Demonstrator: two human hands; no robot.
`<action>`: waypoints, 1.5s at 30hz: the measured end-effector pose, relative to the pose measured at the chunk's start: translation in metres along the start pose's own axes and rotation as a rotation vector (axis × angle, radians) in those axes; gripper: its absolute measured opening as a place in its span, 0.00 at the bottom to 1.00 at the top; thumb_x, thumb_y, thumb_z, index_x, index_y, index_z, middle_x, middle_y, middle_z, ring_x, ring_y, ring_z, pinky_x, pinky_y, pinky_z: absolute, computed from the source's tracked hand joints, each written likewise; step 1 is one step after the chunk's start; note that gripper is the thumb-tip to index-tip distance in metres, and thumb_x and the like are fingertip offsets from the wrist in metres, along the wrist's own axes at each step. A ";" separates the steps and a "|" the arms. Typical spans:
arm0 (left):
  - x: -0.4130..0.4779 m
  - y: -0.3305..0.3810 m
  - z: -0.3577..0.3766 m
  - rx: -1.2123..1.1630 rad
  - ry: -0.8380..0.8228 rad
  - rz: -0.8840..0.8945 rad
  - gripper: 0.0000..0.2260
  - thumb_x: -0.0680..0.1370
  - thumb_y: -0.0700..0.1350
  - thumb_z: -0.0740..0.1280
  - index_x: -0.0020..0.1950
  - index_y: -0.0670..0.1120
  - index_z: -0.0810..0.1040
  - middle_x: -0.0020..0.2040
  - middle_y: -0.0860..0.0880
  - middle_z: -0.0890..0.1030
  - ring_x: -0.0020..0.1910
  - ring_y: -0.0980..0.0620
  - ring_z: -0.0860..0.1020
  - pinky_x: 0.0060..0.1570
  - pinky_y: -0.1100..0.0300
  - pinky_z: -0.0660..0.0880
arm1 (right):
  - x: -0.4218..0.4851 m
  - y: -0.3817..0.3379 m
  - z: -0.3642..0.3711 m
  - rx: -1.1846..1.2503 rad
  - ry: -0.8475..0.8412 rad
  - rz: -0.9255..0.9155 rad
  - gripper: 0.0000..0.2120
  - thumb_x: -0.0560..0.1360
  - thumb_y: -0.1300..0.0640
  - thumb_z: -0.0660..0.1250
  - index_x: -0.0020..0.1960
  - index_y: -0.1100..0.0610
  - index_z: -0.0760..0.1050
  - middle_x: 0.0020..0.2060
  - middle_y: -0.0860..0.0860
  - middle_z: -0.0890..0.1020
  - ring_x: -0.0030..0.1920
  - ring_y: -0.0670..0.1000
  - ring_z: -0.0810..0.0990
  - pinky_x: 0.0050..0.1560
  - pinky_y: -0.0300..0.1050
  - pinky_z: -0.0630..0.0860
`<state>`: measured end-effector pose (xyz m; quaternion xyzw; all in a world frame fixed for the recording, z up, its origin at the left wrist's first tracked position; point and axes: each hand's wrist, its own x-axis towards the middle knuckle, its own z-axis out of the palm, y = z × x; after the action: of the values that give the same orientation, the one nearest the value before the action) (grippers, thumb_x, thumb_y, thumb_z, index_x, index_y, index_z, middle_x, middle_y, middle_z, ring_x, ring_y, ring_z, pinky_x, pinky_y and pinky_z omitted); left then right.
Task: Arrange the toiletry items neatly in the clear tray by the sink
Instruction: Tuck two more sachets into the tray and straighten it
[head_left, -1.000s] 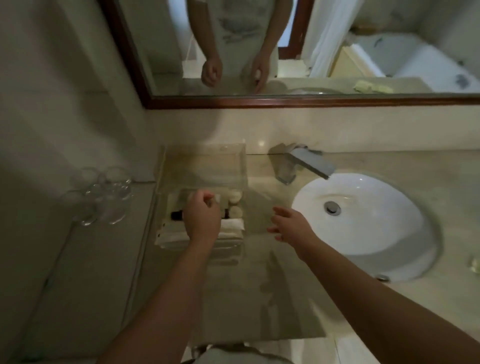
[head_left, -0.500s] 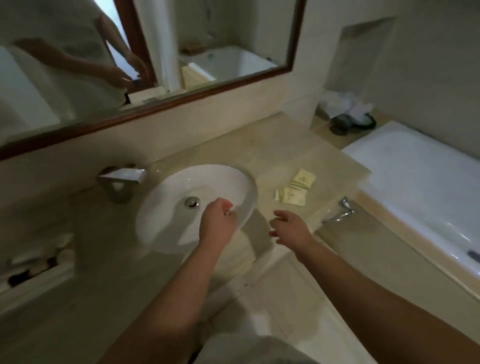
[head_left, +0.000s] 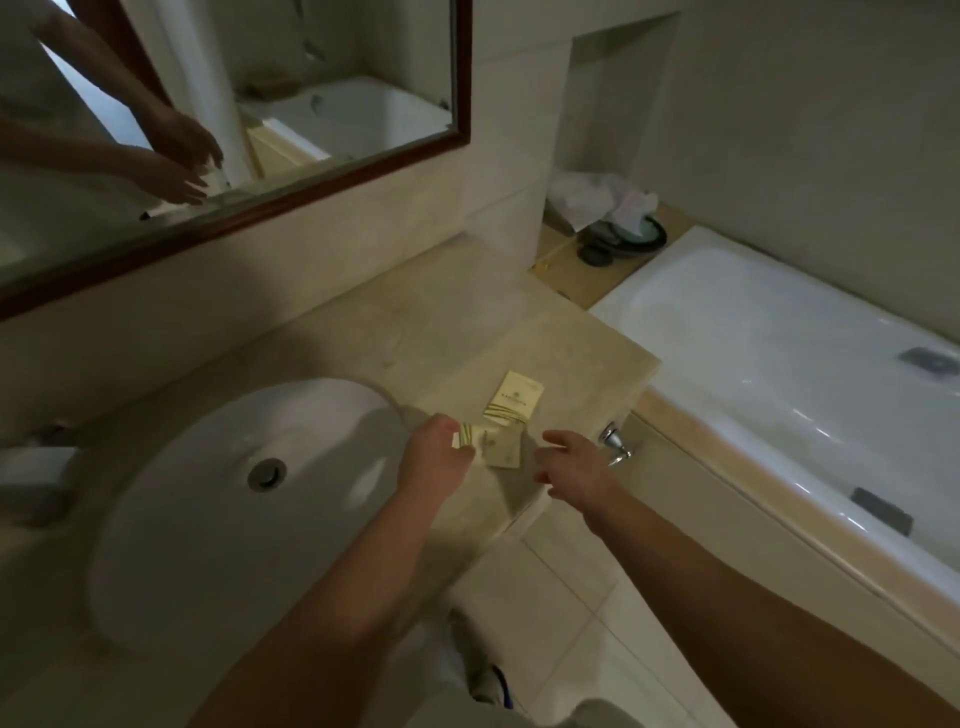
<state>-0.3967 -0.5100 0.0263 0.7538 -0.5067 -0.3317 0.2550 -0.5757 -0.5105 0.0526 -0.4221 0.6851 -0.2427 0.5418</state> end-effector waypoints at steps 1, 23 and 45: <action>0.011 -0.001 0.002 0.008 -0.003 -0.004 0.16 0.71 0.42 0.72 0.57 0.44 0.76 0.53 0.43 0.81 0.53 0.45 0.79 0.52 0.58 0.73 | 0.013 -0.005 0.000 -0.026 0.009 0.009 0.22 0.74 0.61 0.66 0.68 0.56 0.72 0.46 0.52 0.82 0.49 0.54 0.83 0.45 0.46 0.78; 0.067 -0.003 0.024 0.439 -0.184 -0.133 0.18 0.69 0.50 0.72 0.56 0.48 0.74 0.58 0.45 0.73 0.57 0.44 0.72 0.53 0.52 0.72 | 0.166 -0.040 0.013 -0.857 -0.064 -0.228 0.41 0.65 0.40 0.75 0.69 0.58 0.63 0.66 0.60 0.66 0.63 0.63 0.71 0.60 0.55 0.72; -0.133 -0.080 -0.081 -0.507 0.762 -0.680 0.05 0.73 0.39 0.69 0.48 0.41 0.82 0.45 0.44 0.84 0.42 0.46 0.82 0.41 0.58 0.76 | 0.025 -0.071 0.161 -0.455 -0.645 -0.505 0.11 0.73 0.59 0.70 0.53 0.56 0.73 0.46 0.52 0.80 0.47 0.56 0.81 0.42 0.47 0.77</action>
<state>-0.3233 -0.3531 0.0530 0.8561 -0.0121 -0.2111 0.4716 -0.4019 -0.5486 0.0471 -0.7375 0.3934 -0.0671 0.5448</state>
